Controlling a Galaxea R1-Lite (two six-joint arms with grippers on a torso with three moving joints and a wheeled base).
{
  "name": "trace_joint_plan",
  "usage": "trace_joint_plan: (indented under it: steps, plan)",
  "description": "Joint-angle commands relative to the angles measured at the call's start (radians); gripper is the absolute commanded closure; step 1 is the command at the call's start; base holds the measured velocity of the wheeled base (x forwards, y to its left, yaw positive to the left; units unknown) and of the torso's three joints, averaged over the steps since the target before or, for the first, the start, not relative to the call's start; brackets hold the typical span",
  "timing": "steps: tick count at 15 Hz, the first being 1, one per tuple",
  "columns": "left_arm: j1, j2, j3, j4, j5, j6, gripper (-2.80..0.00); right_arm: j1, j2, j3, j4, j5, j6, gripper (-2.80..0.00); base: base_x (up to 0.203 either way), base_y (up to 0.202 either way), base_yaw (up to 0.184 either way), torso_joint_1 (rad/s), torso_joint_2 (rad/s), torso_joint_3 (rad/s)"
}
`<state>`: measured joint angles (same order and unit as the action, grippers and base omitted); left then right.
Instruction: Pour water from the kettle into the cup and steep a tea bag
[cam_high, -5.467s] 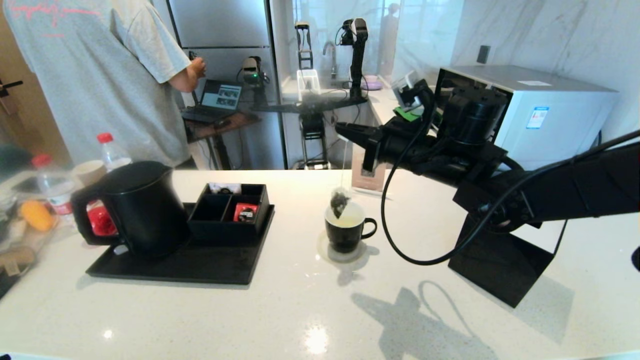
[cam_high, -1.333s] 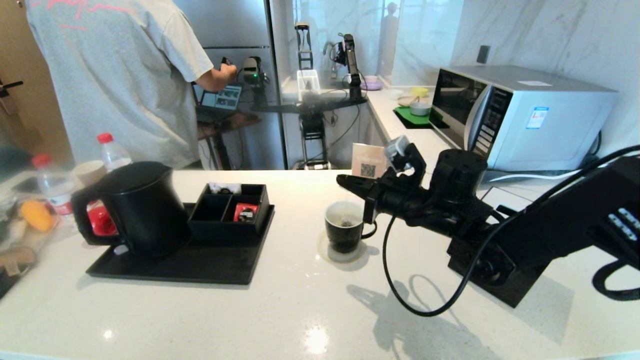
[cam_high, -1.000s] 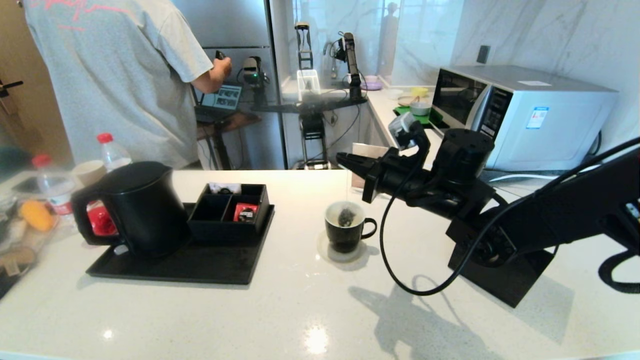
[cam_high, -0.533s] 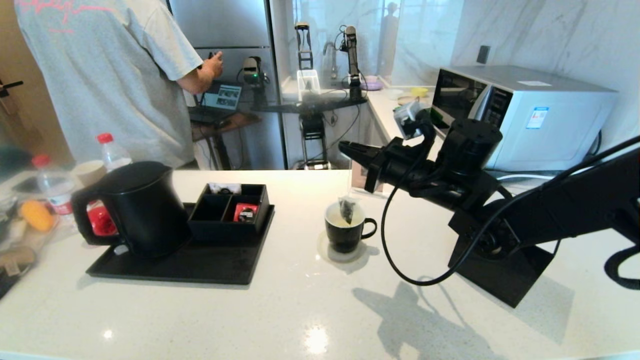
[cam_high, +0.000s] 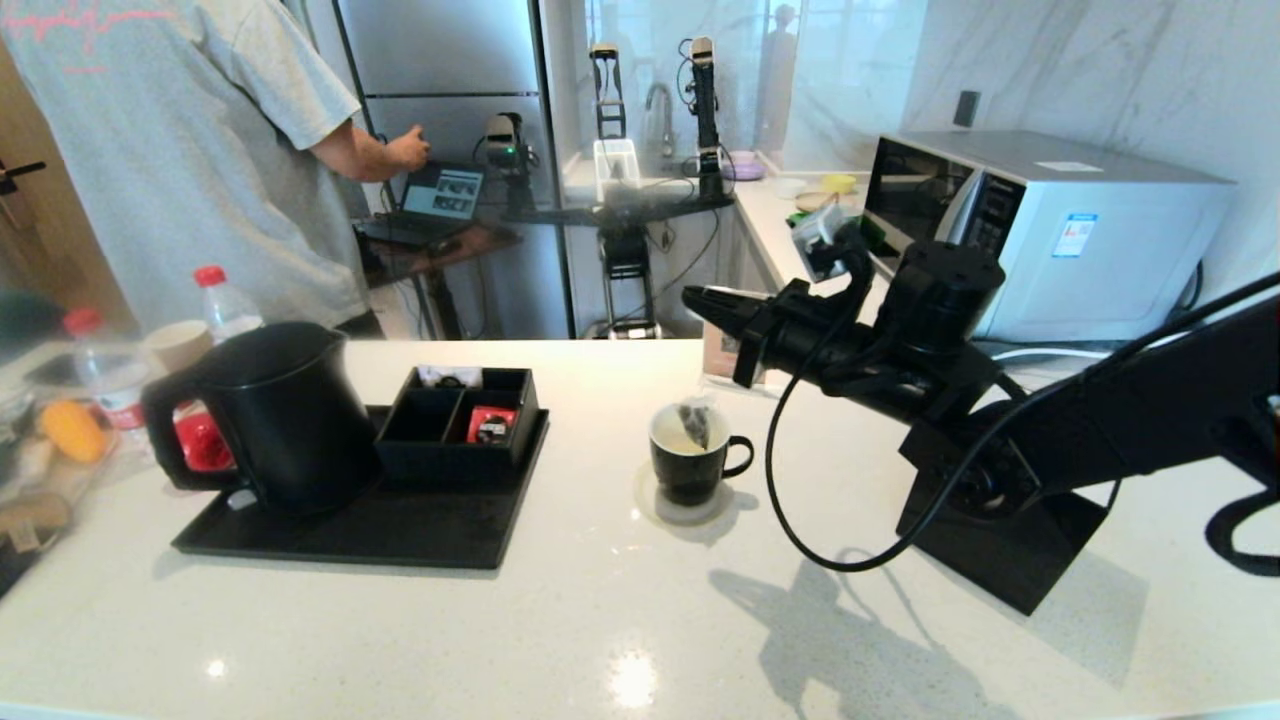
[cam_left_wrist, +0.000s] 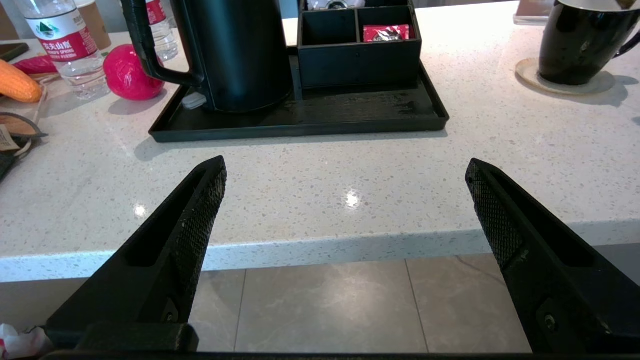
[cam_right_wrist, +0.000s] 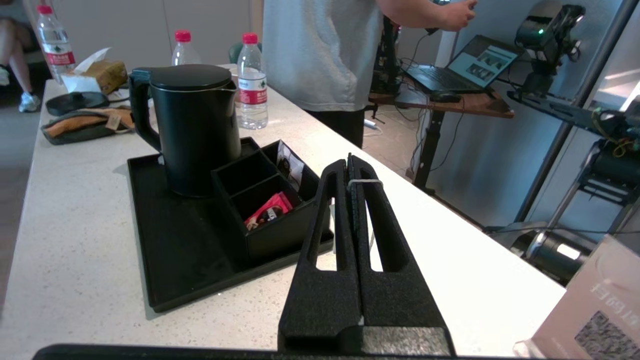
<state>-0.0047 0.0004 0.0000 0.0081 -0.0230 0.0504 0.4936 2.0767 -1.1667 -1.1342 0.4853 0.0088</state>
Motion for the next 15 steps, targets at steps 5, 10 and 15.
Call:
trace_joint_plan:
  steps: [5,10,15]
  plan:
    - [0.0,0.0,0.0,0.0,0.0,0.0,-2.8,0.0,0.055,0.028,-0.024,0.003,0.004,0.0,0.0,0.0,0.0,0.0,0.0,0.0]
    - [0.0,0.0,0.0,0.0,0.0,0.0,-2.8,0.0,0.089,0.148,-0.1,0.004,0.003,0.0,0.0,0.0,0.0,0.0,0.0,0.0]
    - [0.0,0.0,0.0,0.0,0.0,0.0,-2.8,0.0,0.114,0.214,-0.162,0.003,0.003,0.0,0.0,0.0,0.0,0.0,0.0,0.0]
